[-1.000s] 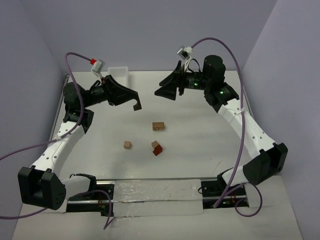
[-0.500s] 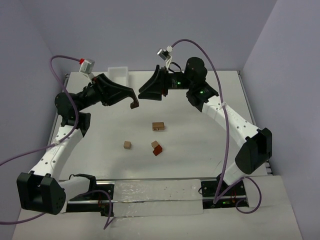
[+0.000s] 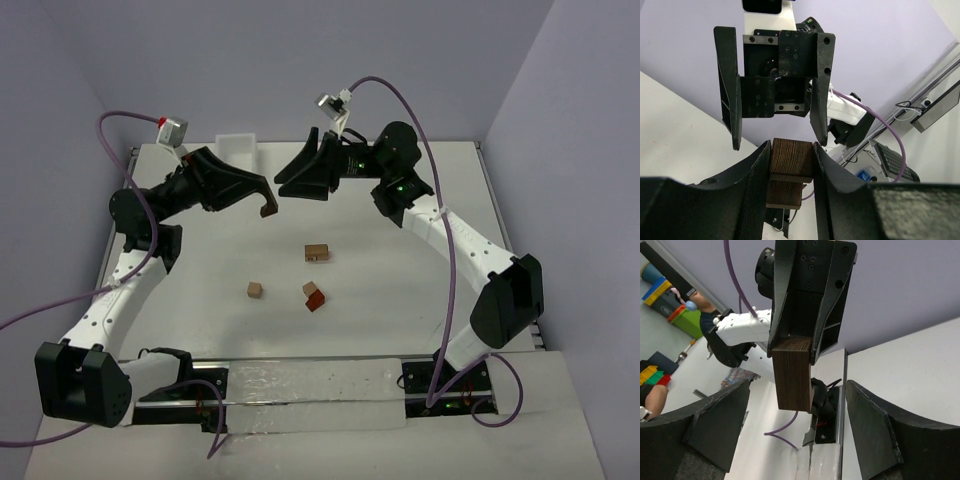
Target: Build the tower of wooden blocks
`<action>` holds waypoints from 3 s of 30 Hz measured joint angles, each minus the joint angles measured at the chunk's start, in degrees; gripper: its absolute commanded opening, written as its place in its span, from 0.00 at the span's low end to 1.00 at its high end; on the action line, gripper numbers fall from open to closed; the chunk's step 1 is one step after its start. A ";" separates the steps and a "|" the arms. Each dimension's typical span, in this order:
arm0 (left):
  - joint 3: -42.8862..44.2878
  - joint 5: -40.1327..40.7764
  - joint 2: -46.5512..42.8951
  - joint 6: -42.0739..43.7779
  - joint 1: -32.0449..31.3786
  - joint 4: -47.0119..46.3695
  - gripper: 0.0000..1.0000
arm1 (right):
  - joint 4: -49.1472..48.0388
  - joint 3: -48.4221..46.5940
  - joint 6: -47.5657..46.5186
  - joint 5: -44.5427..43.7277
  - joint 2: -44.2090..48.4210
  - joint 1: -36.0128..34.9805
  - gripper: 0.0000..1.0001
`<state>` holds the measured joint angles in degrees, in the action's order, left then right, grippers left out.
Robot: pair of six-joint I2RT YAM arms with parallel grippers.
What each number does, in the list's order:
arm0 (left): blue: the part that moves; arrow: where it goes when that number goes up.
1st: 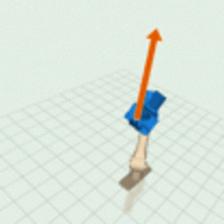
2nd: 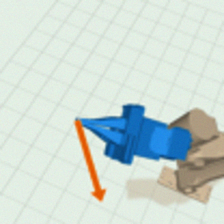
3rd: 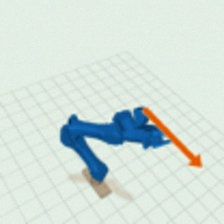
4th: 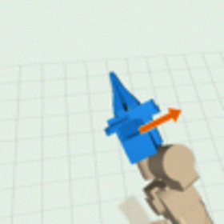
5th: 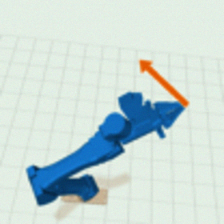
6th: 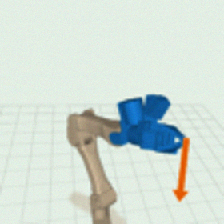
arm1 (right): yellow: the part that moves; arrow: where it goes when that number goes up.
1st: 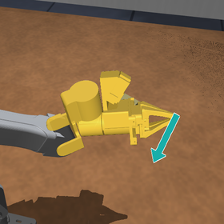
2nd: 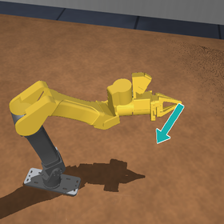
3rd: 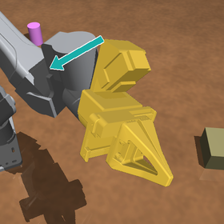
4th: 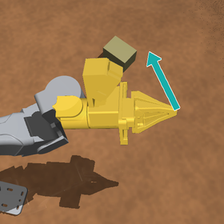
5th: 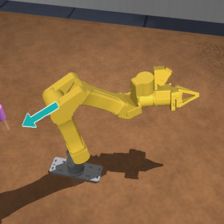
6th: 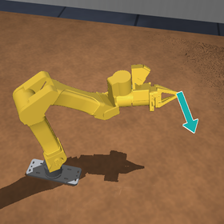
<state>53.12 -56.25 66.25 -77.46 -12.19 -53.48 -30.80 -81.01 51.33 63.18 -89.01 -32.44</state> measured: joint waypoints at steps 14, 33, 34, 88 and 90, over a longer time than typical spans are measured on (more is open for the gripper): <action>-1.31 1.35 1.39 -4.39 0.29 -3.75 0.00 | 2.37 0.00 -2.37 -1.82 -1.59 -3.53 0.70; -1.38 1.08 1.23 -0.79 1.54 -0.72 0.81 | 6.99 -0.20 -7.96 -3.57 -1.57 -3.70 0.12; -1.38 0.70 0.97 0.35 1.66 0.98 0.93 | 9.24 -0.47 -9.47 -3.64 -1.57 -3.45 0.10; 19.26 -5.47 3.61 75.07 9.04 86.19 0.99 | 81.25 -12.84 -108.47 -43.06 -26.32 10.24 0.09; 19.26 -5.29 3.72 75.48 8.46 86.27 0.99 | 82.50 -14.50 -109.89 -42.88 -26.35 9.35 0.10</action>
<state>72.38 -61.54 69.97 -1.98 -3.72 32.79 51.70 -95.52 -58.56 20.30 -115.36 -23.09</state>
